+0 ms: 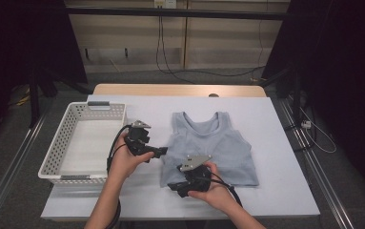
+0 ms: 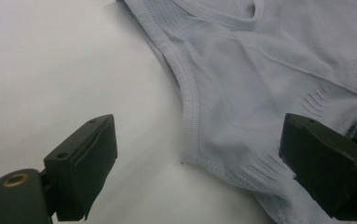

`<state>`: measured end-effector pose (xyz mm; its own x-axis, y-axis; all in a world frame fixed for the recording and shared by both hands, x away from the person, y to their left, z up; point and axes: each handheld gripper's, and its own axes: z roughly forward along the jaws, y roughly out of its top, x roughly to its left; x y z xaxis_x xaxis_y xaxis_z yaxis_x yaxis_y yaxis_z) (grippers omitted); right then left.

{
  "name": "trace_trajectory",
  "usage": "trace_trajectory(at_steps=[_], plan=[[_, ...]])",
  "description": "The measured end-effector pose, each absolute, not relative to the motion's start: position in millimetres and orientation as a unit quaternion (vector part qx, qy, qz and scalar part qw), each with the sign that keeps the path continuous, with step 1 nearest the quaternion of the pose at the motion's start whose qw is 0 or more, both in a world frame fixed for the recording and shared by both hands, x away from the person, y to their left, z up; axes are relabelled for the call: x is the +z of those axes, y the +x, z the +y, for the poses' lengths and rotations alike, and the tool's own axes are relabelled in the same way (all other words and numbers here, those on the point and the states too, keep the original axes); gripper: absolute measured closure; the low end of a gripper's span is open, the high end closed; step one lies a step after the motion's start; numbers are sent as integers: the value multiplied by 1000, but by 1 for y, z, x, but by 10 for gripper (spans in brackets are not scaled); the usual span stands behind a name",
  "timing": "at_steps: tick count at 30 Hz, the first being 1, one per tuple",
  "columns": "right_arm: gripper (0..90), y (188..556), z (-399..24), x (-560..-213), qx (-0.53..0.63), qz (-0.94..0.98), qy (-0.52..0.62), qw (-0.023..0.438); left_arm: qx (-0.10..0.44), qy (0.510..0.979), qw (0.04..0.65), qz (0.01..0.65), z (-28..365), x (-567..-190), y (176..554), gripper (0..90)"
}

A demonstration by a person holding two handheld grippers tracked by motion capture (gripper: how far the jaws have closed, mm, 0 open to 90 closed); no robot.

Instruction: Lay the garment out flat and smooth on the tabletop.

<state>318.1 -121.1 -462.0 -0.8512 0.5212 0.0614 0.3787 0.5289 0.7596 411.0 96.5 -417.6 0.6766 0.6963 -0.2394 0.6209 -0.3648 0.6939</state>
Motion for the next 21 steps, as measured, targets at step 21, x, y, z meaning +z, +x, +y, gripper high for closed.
trace_trajectory(at_steps=[21], plan=[[462,318,-120,-465,399,871,264,108,52,828,393,397,94,-418,412,115]])
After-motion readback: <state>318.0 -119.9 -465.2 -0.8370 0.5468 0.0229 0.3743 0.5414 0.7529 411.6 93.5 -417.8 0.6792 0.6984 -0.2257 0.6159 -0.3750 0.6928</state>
